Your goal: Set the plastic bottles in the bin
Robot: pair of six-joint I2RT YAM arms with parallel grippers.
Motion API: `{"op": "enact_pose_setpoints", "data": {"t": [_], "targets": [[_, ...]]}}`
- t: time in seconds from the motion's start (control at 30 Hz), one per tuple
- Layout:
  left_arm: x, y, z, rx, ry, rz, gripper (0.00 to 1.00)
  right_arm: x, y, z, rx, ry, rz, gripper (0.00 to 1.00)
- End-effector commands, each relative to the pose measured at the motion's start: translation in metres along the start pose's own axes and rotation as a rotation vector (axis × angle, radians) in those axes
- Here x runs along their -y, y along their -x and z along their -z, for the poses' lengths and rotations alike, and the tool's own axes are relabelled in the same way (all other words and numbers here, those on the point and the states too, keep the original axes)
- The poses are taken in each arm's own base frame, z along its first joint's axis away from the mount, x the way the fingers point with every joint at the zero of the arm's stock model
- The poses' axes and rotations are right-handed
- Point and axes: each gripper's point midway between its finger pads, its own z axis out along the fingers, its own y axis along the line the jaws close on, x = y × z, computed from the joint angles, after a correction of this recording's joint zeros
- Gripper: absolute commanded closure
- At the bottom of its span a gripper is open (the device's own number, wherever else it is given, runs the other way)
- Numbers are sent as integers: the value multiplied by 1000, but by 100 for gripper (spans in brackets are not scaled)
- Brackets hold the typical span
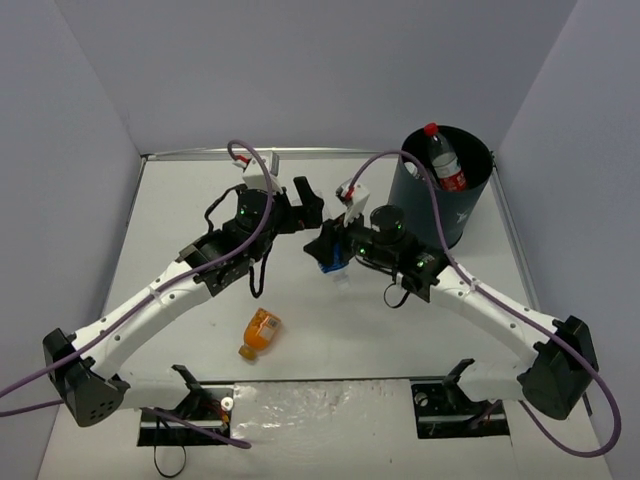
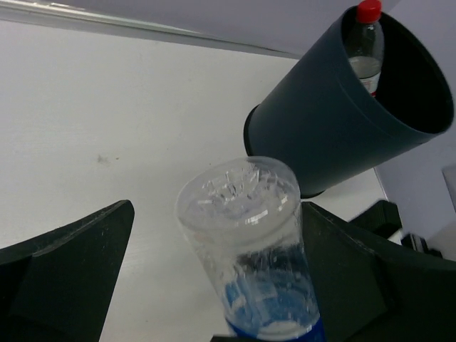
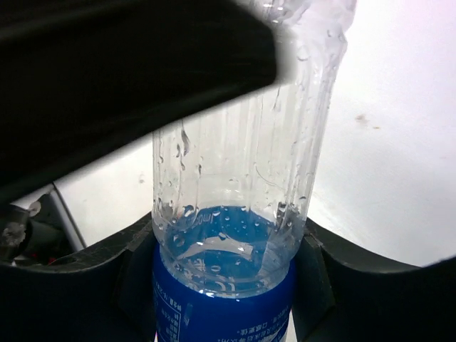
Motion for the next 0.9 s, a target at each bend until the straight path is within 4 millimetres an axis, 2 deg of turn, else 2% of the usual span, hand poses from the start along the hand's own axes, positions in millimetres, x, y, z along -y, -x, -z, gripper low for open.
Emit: {"op": "enact_pose_setpoints", "data": {"t": [0.0, 0.1, 0.13, 0.17, 0.23, 0.27, 0.33, 0.37, 0.4, 0.43, 0.53, 0.63, 0.73, 0.87], "targets": [[-21, 53, 43, 60, 8, -105, 3, 111, 131, 67, 341, -394, 33, 65], [-65, 39, 44, -17, 47, -147, 3, 156, 197, 116, 469, -553, 125, 63], [-73, 31, 45, -51, 44, -149, 3, 168, 213, 129, 493, -592, 150, 63], [-89, 13, 47, -95, 75, -146, 3, 190, 228, 149, 511, -646, 169, 63], [-110, -4, 49, -118, 125, -142, 3, 213, 261, 166, 535, -679, 236, 63], [-117, -13, 50, -125, 136, -141, 3, 225, 270, 173, 536, -684, 264, 63], [-114, -27, 51, -132, 85, -128, 3, 251, 274, 175, 502, -649, 314, 62], [-112, -35, 51, -137, 51, -124, 3, 257, 278, 177, 492, -624, 348, 61], [-112, -52, 50, -166, 18, -123, 3, 259, 284, 177, 484, -601, 388, 61], [-109, -70, 50, -206, -32, -120, 3, 268, 283, 171, 459, -575, 421, 60], [-100, -104, 54, -292, -144, -121, 3, 282, 269, 149, 376, -478, 506, 54], [-110, -129, 57, -336, -140, -142, 3, 297, 247, 130, 315, -416, 514, 50], [-122, -140, 58, -345, -105, -190, 3, 305, 229, 116, 279, -364, 498, 48], [-124, -154, 59, -369, -133, -250, 3, 321, 204, 105, 232, -360, 466, 34]]}}
